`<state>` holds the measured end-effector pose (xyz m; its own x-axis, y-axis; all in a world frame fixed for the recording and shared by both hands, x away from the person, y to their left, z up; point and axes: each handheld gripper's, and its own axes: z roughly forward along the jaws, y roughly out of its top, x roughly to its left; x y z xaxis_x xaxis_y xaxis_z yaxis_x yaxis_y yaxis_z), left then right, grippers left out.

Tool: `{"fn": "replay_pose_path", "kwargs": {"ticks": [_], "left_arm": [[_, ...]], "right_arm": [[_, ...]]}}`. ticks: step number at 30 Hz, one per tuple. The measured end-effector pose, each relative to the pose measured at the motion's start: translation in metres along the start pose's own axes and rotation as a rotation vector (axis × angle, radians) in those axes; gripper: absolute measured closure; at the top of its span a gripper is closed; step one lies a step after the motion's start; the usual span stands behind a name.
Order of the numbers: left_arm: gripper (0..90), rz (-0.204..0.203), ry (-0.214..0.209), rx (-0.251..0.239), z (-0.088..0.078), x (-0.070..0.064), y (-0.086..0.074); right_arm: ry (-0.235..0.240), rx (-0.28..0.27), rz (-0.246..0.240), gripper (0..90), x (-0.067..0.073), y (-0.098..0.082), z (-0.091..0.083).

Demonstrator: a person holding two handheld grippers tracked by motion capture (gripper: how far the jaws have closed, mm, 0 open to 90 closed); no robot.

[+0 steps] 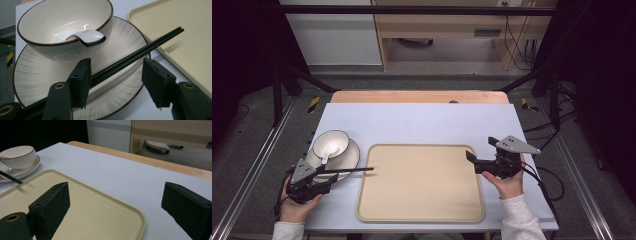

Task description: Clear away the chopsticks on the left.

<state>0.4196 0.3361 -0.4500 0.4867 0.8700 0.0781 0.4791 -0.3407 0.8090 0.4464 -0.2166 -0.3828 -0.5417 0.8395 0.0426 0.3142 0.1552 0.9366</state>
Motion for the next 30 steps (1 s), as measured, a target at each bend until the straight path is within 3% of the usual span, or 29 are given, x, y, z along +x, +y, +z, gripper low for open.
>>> {"fn": "replay_pose_path", "kwargs": {"ticks": [7,16,30], "left_arm": [[47.5,0.01,0.007,0.018,0.0073,0.003,-0.0006],[48.4,0.011,0.008,0.015,0.0083,0.0027,-0.0004],[53.1,0.036,0.008,0.052,0.0107,0.0009,0.0006]], "right_arm": [[0.001,0.009,0.0,8.3,0.0007,-0.0007,0.0016],[0.002,0.011,0.001,8.2,0.0009,-0.0008,0.002],[0.005,0.01,0.0,8.2,0.0008,-0.0008,0.0019]]}}
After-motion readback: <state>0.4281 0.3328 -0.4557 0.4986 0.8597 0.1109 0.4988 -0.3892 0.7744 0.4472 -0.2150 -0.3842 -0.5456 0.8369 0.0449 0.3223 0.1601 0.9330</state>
